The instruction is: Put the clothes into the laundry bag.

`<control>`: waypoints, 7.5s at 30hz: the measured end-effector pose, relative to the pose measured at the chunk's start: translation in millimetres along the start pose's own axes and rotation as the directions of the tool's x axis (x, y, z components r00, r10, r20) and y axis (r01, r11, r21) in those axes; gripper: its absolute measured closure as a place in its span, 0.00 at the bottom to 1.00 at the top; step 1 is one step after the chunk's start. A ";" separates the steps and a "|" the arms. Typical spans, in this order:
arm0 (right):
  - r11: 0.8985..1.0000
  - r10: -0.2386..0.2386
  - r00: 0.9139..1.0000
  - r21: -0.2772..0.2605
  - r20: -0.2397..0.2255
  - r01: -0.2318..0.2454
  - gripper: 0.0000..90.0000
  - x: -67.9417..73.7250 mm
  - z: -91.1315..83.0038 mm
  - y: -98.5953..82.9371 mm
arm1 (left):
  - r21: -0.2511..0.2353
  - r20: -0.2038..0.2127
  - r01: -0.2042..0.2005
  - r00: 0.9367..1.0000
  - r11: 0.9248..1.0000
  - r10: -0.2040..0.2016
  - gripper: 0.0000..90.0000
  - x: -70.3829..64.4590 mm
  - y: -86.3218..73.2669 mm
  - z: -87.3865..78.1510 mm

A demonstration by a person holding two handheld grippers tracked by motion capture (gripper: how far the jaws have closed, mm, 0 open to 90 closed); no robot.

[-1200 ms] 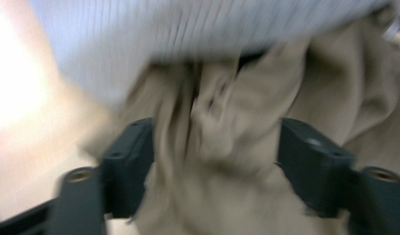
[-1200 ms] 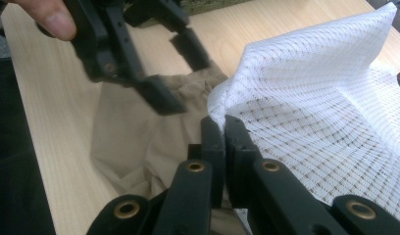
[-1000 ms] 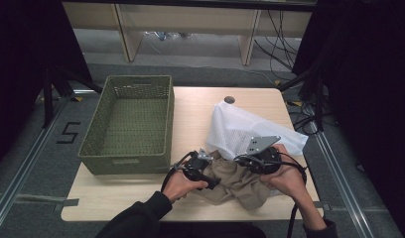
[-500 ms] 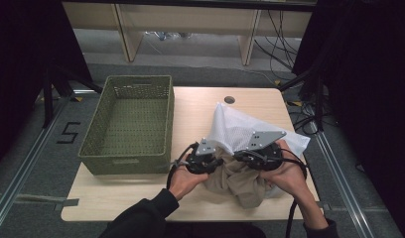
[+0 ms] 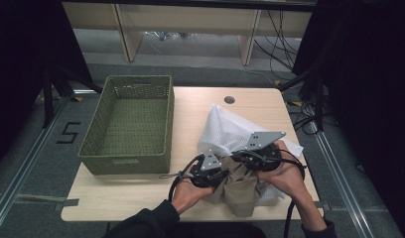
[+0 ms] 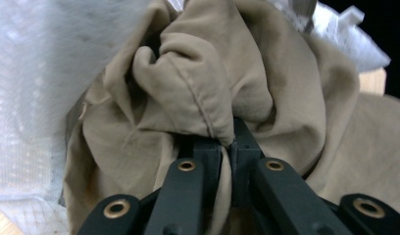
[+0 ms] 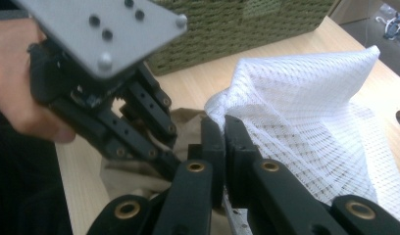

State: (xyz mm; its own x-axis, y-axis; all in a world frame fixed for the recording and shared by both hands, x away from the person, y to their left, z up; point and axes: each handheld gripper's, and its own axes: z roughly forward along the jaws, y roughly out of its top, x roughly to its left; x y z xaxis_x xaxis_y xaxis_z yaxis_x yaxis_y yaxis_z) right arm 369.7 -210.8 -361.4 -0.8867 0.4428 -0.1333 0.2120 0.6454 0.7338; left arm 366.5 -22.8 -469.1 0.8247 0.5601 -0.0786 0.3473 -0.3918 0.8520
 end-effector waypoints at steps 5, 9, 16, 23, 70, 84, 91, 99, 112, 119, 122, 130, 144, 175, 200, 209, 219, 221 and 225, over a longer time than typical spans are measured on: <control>1.000 0.007 1.000 0.026 -0.011 -0.006 0.99 1.5 1.3 -9.2 | 0.068 -0.035 0.010 0.999 0.998 -0.008 0.92 7.5 -17.3 24.1; 0.999 0.020 1.000 0.050 -0.015 -0.019 0.99 4.1 1.9 -23.6 | 0.095 -0.047 0.034 0.998 0.995 -0.030 0.87 11.4 -25.8 26.9; 0.995 0.045 0.999 0.089 -0.026 -0.042 0.99 4.6 5.8 -43.5 | 0.071 -0.055 0.036 0.998 0.997 -0.032 0.51 15.2 -14.5 -11.2; 0.994 0.050 0.999 0.101 -0.014 -0.049 0.99 5.6 6.5 -42.7 | 0.097 -0.088 0.058 0.995 0.994 -0.049 0.31 50.9 -11.1 -22.2; 0.966 0.087 0.995 0.246 -0.048 -0.072 0.99 18.8 37.1 -82.2 | 0.117 0.089 0.003 0.996 0.993 -0.014 0.89 7.6 -33.2 25.4; 0.963 0.076 0.996 0.264 -0.049 -0.060 0.99 14.5 41.4 -86.7 | 0.080 -0.072 0.133 0.989 0.988 -0.127 0.49 60.2 -30.7 -18.8; 0.965 0.077 0.996 0.256 -0.043 -0.064 0.99 13.9 39.3 -85.9 | 0.149 -0.044 0.032 0.999 0.988 -0.025 0.62 56.8 -31.2 22.4; 0.965 0.071 0.997 0.255 -0.042 -0.058 0.99 12.0 39.5 -85.3 | 0.110 0.039 -0.093 0.995 0.990 0.089 0.98 24.9 -23.3 24.5; 0.963 0.080 0.996 0.262 -0.034 -0.068 0.99 11.8 41.9 -87.0 | 0.103 0.014 0.015 1.000 0.995 -0.016 0.79 40.8 -25.3 11.4; 0.964 0.071 0.997 0.259 -0.032 -0.061 0.99 11.8 41.8 -86.3 | 0.093 -0.141 0.132 0.983 0.987 -0.119 0.69 67.5 -22.3 -4.2; 0.964 0.067 0.997 0.261 -0.034 -0.056 0.99 11.9 41.9 -86.2 | 0.185 -0.146 0.133 0.984 0.974 -0.106 0.68 65.1 -27.4 5.1; 0.963 0.074 0.997 0.264 -0.034 -0.063 0.99 12.6 42.1 -86.0 | 0.226 -0.205 0.105 0.977 0.968 -0.058 0.50 58.6 -28.7 23.6; 0.963 0.058 0.998 0.267 -0.033 -0.047 0.99 12.3 44.7 -84.9 | 0.182 -0.117 0.040 0.993 0.982 -0.019 0.92 44.1 -26.4 35.8; 0.972 0.023 0.999 0.233 0.025 -0.028 0.99 3.5 87.3 -48.6 | 0.229 -0.065 -0.064 0.995 0.971 0.081 0.93 45.2 -46.6 -17.5; 0.956 0.049 0.973 0.272 0.228 -0.112 1.00 -64.4 129.4 -34.5 | 0.229 -0.095 -0.079 0.990 0.970 0.103 0.94 55.1 -54.0 -59.3; 0.974 0.028 0.990 0.218 0.139 -0.058 1.00 -48.5 92.9 -32.3 | 0.257 -0.157 -0.042 0.984 0.965 0.085 0.93 64.2 -57.7 -67.5; 0.990 -0.024 0.997 0.139 0.079 0.012 1.00 -16.8 38.4 -30.7 | 0.243 -0.183 -0.003 0.982 0.970 0.049 0.75 48.1 -55.6 -88.4; 0.990 -0.019 0.997 0.140 0.078 0.008 1.00 -12.0 34.0 -29.7 | 0.207 -0.131 0.001 0.991 0.978 0.027 0.70 31.3 -51.2 -94.3; 0.992 -0.023 0.997 0.129 0.077 0.013 1.00 -9.8 30.4 -29.6 | 0.236 -0.090 0.015 0.996 0.972 0.007 0.50 7.0 -51.4 -77.8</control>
State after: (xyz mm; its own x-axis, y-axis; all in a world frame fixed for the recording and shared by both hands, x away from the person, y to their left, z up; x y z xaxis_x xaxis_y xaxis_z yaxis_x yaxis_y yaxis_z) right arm 384.7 -215.3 -402.1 -0.8570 0.4743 -0.2015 0.2515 0.7263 0.6397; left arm 319.7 58.1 -473.2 0.7834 0.6210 -0.0259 0.4549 -0.5445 0.7046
